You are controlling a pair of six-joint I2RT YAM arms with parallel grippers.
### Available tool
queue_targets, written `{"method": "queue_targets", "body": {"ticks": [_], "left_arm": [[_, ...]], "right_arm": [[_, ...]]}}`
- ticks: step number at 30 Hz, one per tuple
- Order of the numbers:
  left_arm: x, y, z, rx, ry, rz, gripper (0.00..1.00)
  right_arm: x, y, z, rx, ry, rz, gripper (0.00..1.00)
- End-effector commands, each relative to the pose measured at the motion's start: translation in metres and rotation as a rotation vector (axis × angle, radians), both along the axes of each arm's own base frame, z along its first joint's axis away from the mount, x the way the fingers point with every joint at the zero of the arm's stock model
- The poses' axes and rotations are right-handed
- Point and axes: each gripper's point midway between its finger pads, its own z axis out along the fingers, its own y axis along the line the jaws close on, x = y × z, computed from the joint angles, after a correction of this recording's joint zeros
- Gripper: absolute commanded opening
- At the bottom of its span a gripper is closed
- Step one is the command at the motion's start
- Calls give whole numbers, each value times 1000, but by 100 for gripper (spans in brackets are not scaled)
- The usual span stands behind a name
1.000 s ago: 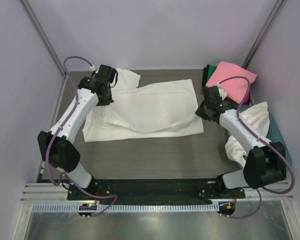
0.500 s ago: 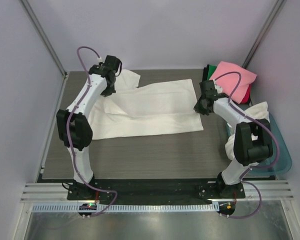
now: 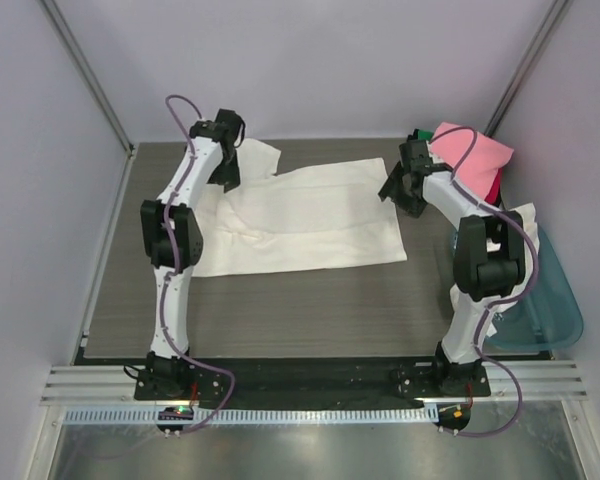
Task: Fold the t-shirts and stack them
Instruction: Fold the tshirt
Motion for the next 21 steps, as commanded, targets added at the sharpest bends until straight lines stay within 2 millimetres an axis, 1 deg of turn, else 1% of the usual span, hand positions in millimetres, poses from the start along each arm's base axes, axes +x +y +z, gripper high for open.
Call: {"method": "queue_targets", "body": {"ticks": [1, 2, 3, 4, 5, 6, 7, 8, 9, 10, 11, 12, 13, 14, 15, 16, 17, 18, 20, 21], "left_arm": [[-40, 23, 45, -60, -71, 117, 91], [-49, 26, 53, -78, -104, 141, 91], [-78, 37, 50, -118, -101, 206, 91], [-83, 39, 54, -167, -150, 240, 91], [-94, 45, 52, -205, -167, 279, 91], [-112, 50, 66, -291, -221, 314, 91], [-128, 53, 39, -337, -207, 369, 90], [-140, 54, 28, -373, -205, 397, 89], [-149, 52, 26, -428, -223, 417, 89], [-166, 62, 11, -446, -241, 459, 89], [-172, 62, 6, -476, -259, 492, 89], [-172, 64, 3, -503, -294, 508, 89], [-189, 62, -17, -538, -255, 538, 88], [-192, 62, -23, -564, -256, 572, 88], [-198, 62, -31, -580, -243, 594, 88], [-197, 64, -34, -610, -261, 611, 87], [-206, 62, -47, -620, -237, 639, 87], [-203, 63, -49, -635, -261, 640, 87], [-206, 62, -57, -651, -261, 647, 87], [-203, 62, -58, -654, -275, 644, 87]], "right_arm": [[-13, -12, 38, -27, -37, 3, 74], [-28, -12, 27, -20, -11, 5, 74], [-32, -10, 42, -2, -62, 12, 74], [-40, -6, 40, 22, -59, 24, 73], [-59, -6, 23, 34, -15, 24, 73], [-63, -3, 22, 55, -33, 29, 72], [-72, 4, 28, 93, -53, 50, 70], [-90, 4, 10, 107, -12, 48, 68], [-93, 7, 7, 125, -23, 59, 66], [-99, 7, 5, 126, -29, 61, 64], [-113, 12, -7, 165, 9, 76, 63], [-115, 14, -11, 178, 7, 82, 61], [-118, 14, -16, 184, 16, 85, 59], [-125, 14, -24, 198, 41, 84, 59], [-127, 12, -28, 199, 50, 84, 59], [-129, 12, -31, 205, 58, 83, 59], [-133, 11, -37, 208, 70, 81, 59], [-132, 7, -37, 212, 64, 73, 59], [-133, 5, -42, 214, 77, 69, 59], [-131, 3, -43, 215, 75, 66, 59]]}}
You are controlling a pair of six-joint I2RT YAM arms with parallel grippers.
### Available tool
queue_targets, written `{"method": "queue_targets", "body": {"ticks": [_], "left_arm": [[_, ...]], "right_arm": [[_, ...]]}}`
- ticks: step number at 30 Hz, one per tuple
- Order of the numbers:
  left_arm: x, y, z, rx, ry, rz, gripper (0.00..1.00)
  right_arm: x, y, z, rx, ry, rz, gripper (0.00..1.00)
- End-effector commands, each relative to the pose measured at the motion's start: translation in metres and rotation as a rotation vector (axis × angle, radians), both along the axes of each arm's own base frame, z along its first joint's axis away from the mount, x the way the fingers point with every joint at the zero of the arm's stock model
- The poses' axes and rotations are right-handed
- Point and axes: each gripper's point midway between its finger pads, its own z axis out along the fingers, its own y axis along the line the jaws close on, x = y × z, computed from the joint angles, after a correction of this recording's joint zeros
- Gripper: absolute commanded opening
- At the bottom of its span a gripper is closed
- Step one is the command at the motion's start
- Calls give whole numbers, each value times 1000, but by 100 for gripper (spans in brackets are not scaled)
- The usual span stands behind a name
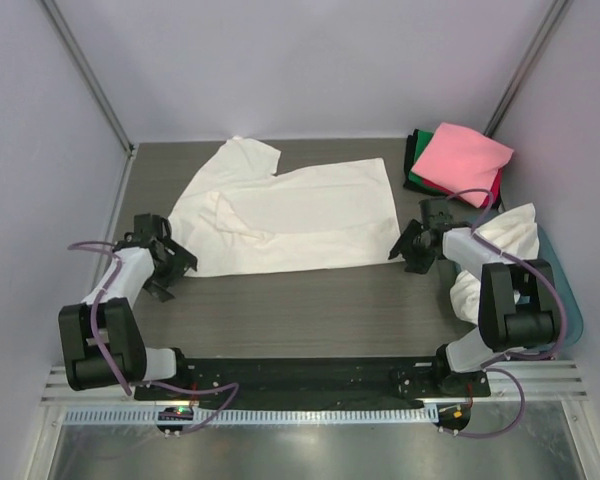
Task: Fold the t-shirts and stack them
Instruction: Fold the tshirt
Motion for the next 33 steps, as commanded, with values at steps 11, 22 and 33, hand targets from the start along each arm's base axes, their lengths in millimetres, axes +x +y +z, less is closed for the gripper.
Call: {"method": "queue_targets", "body": {"ticks": [11, 22, 33], "left_arm": [[44, -3, -15, -59, -158, 51, 76], [152, 22, 132, 22, -332, -8, 0], [44, 25, 84, 29, -186, 23, 0]], "right_arm": [[40, 2, -22, 41, -28, 18, 50], [131, 3, 99, 27, -221, 8, 1], [38, 1, 64, 49, -137, 4, 1]]}}
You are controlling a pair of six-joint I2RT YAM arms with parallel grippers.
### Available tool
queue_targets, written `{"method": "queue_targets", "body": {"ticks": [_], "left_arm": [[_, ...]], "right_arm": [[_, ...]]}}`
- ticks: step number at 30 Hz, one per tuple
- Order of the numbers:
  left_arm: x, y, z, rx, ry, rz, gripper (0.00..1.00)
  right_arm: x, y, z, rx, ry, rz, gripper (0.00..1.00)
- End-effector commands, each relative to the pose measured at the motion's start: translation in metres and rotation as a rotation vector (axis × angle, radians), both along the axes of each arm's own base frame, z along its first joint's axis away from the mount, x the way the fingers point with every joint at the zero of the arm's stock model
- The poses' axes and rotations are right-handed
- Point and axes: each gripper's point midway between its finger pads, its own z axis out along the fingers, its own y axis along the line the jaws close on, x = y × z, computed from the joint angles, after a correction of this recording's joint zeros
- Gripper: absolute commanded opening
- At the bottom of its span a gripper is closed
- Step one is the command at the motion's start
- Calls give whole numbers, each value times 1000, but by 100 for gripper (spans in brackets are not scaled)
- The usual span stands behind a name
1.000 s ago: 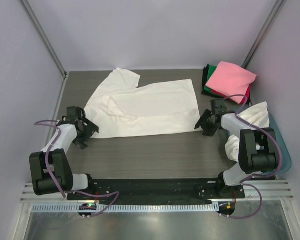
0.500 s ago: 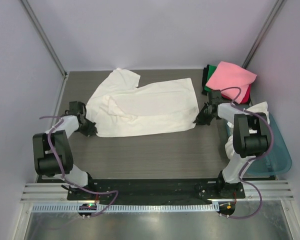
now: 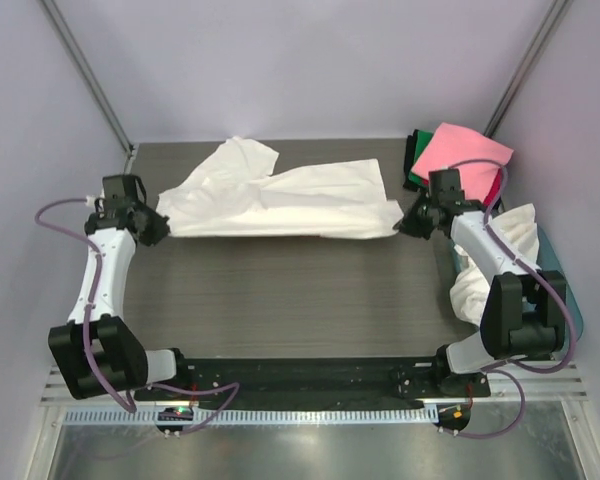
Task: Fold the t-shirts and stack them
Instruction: Fold the tshirt
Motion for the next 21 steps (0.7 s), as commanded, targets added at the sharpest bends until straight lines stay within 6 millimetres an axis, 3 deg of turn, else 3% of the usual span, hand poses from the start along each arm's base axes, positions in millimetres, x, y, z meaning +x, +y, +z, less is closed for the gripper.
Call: {"method": "queue_targets", "body": {"ticks": [1, 7, 11, 13, 14, 15, 17, 18, 20, 21], "left_arm": [[-59, 9, -66, -21, 216, 67, 0], [-109, 10, -108, -82, 301, 141, 8], [-130, 9, -119, -143, 350, 166, 14], [-131, 5, -114, -154, 327, 162, 23], [-134, 3, -112, -168, 331, 168, 29], [-135, 0, -110, -180, 323, 173, 51], [-136, -6, -101, -201, 282, 160, 69], [-135, -7, -95, -202, 264, 152, 84], [-134, -7, -80, -191, 235, 140, 87], [-126, -2, -59, -157, 188, 126, 88]], "right_arm": [[-53, -7, -56, -22, 160, -10, 1], [-99, -10, -78, -15, 212, -43, 1], [-123, -7, -90, 21, 250, -80, 3], [-137, -5, -99, 49, 279, -104, 14], [-138, -4, -97, 62, 263, -103, 29], [-142, 0, -97, 85, 267, -99, 39], [-149, 6, -100, 115, 271, -93, 61], [-151, 9, -97, 125, 257, -84, 65], [-158, 11, -94, 129, 259, -79, 69], [-158, 11, -87, 133, 234, -77, 70]]}}
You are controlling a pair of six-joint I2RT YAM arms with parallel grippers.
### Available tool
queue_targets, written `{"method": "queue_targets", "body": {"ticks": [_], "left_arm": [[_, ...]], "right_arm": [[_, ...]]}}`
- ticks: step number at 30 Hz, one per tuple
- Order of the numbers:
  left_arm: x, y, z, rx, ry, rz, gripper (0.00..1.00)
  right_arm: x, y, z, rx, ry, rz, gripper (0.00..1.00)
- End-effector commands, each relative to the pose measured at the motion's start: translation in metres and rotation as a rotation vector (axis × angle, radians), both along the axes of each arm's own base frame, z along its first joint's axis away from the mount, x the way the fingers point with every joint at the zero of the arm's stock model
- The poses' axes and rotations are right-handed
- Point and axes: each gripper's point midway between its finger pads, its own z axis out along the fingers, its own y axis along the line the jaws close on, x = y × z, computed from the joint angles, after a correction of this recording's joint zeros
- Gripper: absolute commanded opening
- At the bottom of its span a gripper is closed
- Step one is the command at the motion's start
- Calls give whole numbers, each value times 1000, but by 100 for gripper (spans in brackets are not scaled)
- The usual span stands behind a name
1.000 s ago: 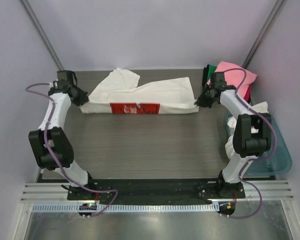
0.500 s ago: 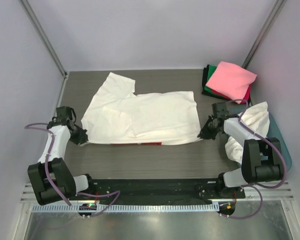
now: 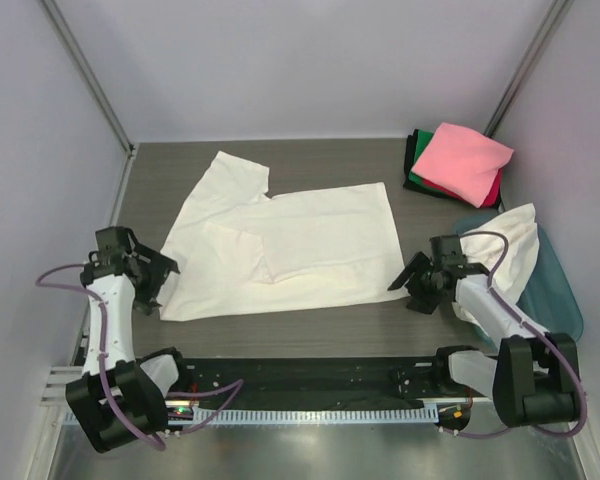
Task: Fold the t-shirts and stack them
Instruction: Fold the tshirt
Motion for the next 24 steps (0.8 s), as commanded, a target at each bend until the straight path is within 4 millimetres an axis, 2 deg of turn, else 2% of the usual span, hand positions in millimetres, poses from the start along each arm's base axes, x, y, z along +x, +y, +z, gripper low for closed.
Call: {"method": "queue_targets", "body": {"ticks": [1, 2, 3, 5, 6, 8, 9, 10, 11, 12, 13, 14, 15, 16, 17, 18, 19, 20, 21, 22, 23, 24], "left_arm": [[14, 3, 50, 35, -111, -37, 88], [15, 6, 59, 54, -120, -43, 89], [25, 12, 80, 90, -170, -58, 89], [46, 16, 96, 111, -244, -84, 89], [58, 11, 110, 102, -300, -135, 89], [97, 17, 132, 175, -369, -196, 89], [108, 19, 140, 195, -370, -201, 89], [125, 22, 142, 221, -372, -233, 89], [140, 22, 144, 227, -373, -255, 87], [165, 22, 128, 207, -335, -282, 86], [193, 17, 149, 236, -404, -317, 84], [212, 15, 155, 255, -423, -340, 83], [239, 16, 124, 253, -353, -370, 82], [267, 8, 156, 311, -428, -419, 82], [285, 7, 149, 314, -420, -435, 82], [300, 5, 142, 311, -412, -448, 82], [323, 5, 110, 292, -370, -461, 82], [344, 3, 126, 309, -426, -467, 81], [359, 3, 125, 310, -445, -470, 81], [373, 2, 114, 296, -442, -475, 81], [397, -2, 107, 267, -476, -473, 80], [410, -6, 97, 246, -483, -475, 79]], "right_arm": [[9, 7, 26, 39, -94, -10, 70], [7, 6, 30, 38, -98, -15, 70], [13, 7, 45, 38, -156, -14, 70], [17, 9, 61, 37, -207, -3, 70], [23, 11, 77, 40, -268, 3, 71], [32, 27, 98, 84, -385, 74, 72], [35, 31, 100, 87, -415, 93, 72], [41, 39, 111, 106, -486, 128, 73], [40, 48, 111, 112, -505, 172, 73], [37, 53, 105, 105, -506, 205, 75], [40, 57, 102, 96, -525, 223, 77], [34, 68, 97, 102, -526, 268, 78], [27, 71, 79, 100, -497, 289, 78], [30, 78, 78, 119, -532, 307, 78], [24, 87, 73, 156, -538, 341, 78], [9, 93, 52, 181, -498, 357, 79], [11, 101, 56, 213, -553, 370, 79], [8, 107, 59, 246, -590, 380, 79], [-4, 111, 47, 260, -581, 402, 79], [-4, 115, 51, 282, -619, 408, 81], [-7, 117, 55, 293, -652, 423, 82], [-14, 118, 48, 296, -652, 442, 83]]}}
